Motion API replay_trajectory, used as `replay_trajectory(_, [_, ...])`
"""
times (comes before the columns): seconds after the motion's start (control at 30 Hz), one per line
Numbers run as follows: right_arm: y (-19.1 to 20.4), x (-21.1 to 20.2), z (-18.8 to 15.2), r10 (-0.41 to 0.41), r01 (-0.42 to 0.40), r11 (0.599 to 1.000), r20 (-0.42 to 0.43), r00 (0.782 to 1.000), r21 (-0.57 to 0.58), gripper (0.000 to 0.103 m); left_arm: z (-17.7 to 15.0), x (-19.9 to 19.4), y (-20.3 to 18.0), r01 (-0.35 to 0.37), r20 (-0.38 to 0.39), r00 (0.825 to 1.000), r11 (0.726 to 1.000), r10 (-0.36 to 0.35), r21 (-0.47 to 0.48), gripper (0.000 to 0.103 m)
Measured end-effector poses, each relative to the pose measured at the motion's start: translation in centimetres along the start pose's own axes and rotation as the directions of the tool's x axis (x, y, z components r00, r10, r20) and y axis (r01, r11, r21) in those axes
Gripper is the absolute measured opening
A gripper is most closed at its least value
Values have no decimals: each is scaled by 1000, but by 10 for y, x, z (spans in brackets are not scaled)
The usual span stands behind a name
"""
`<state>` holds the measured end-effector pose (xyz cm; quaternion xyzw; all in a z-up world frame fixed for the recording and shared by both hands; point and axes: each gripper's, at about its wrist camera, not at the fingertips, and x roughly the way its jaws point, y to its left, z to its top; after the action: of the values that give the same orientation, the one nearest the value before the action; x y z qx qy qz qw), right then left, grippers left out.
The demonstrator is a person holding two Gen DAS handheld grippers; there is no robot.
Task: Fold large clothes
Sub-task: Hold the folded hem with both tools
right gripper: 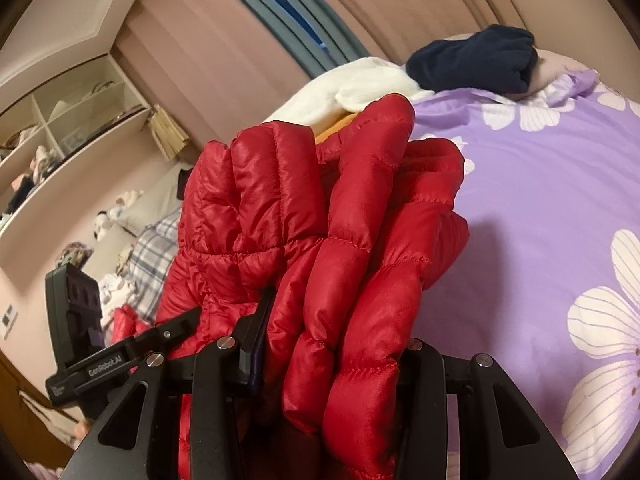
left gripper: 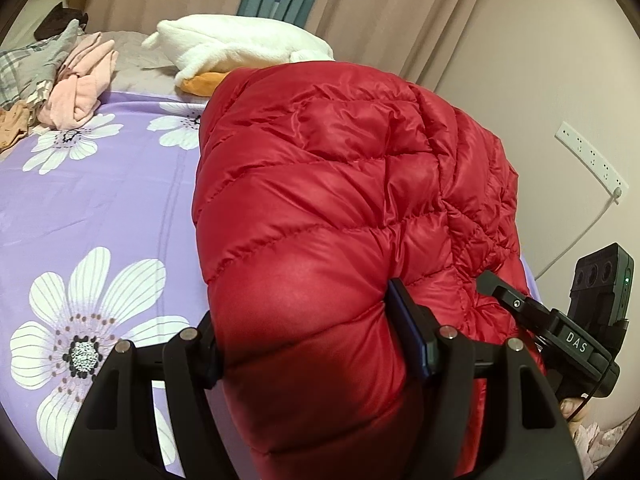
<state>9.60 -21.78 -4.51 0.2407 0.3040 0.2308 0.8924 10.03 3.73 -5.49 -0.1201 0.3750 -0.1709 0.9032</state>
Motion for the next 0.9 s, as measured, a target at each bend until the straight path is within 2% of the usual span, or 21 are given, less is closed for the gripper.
replay_trajectory(0.27, [12, 7, 5, 17, -18, 999, -11, 1000, -34, 43, -3, -15, 8, -7, 22, 1000, 1000, 8, -25, 68])
replay_trajectory(0.9, [17, 26, 14, 45, -49, 996, -53, 998, -81, 43, 3, -18, 30, -31, 41, 999, 997, 34, -71, 68])
